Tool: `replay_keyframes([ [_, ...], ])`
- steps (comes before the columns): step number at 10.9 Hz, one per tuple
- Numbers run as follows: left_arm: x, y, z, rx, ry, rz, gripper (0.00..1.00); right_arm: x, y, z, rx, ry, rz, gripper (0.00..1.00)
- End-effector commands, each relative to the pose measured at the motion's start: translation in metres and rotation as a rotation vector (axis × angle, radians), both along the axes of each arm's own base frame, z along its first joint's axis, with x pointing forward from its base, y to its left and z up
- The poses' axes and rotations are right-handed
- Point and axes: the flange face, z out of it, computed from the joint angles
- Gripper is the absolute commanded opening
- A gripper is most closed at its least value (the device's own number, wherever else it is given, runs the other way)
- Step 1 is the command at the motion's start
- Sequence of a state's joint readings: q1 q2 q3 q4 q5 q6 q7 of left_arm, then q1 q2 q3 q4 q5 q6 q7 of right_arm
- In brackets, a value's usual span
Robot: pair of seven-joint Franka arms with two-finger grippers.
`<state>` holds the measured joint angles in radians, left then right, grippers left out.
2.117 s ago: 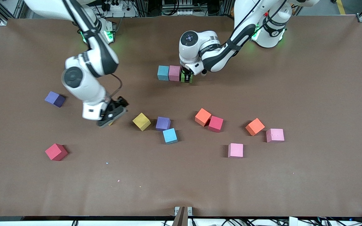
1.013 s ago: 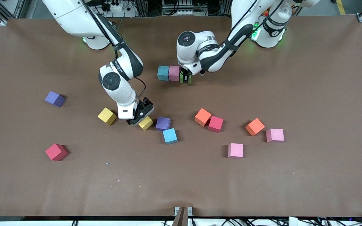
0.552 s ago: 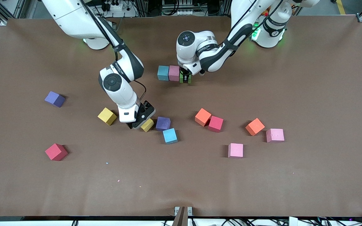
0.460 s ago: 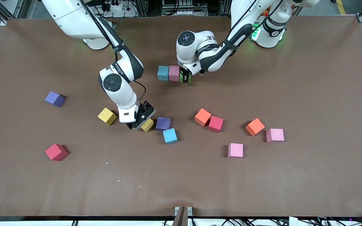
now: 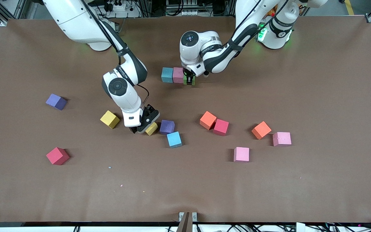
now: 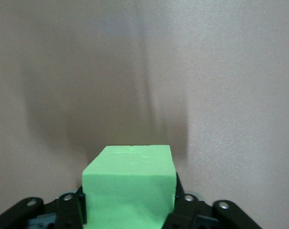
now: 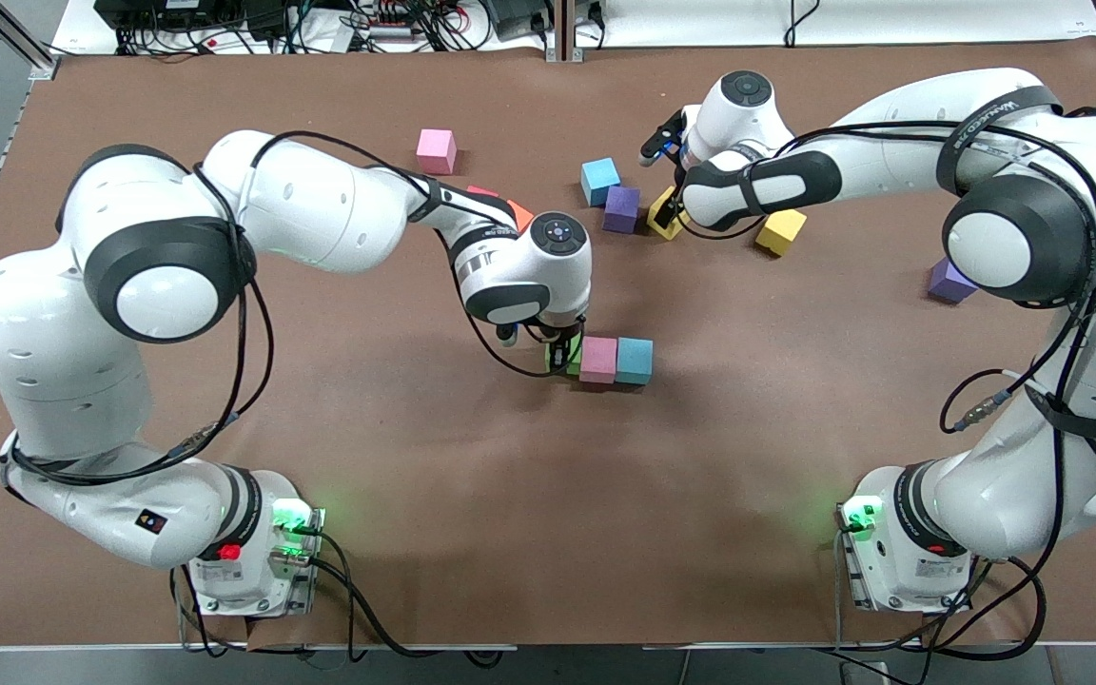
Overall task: Arrange 11 blocks into digit 3
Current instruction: 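Reach and grasp the yellow block near the purple block with the right gripper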
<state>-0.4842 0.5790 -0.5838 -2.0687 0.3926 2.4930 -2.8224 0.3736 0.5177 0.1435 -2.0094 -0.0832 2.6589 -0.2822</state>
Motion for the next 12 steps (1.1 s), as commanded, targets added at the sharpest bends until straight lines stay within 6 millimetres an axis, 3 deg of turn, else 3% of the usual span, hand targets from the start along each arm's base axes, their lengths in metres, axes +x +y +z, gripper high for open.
replay_keyframes([
  [1, -0.015, -0.008, -0.013, 0.064, -0.006, 0.226, 1.0, 0.003, 0.006, -0.002, -0.003, -0.01, 0.016, 1.0],
  [6, -0.007, -0.006, 0.005, 0.11, -0.039, 0.218, 1.0, 0.002, 0.014, -0.006, 0.0, -0.006, 0.016, 0.99],
  [8, -0.005, -0.009, 0.013, 0.114, -0.047, 0.218, 1.0, 0.001, 0.015, -0.011, 0.0, -0.008, 0.022, 0.93],
  [9, -0.002, -0.011, 0.018, 0.115, -0.054, 0.219, 1.0, 0.001, 0.015, -0.011, 0.0, -0.008, 0.022, 0.86],
  [12, -0.009, -0.019, 0.039, 0.137, -0.07, 0.195, 1.0, 0.012, 0.01, 0.003, 0.012, -0.02, -0.007, 0.41],
])
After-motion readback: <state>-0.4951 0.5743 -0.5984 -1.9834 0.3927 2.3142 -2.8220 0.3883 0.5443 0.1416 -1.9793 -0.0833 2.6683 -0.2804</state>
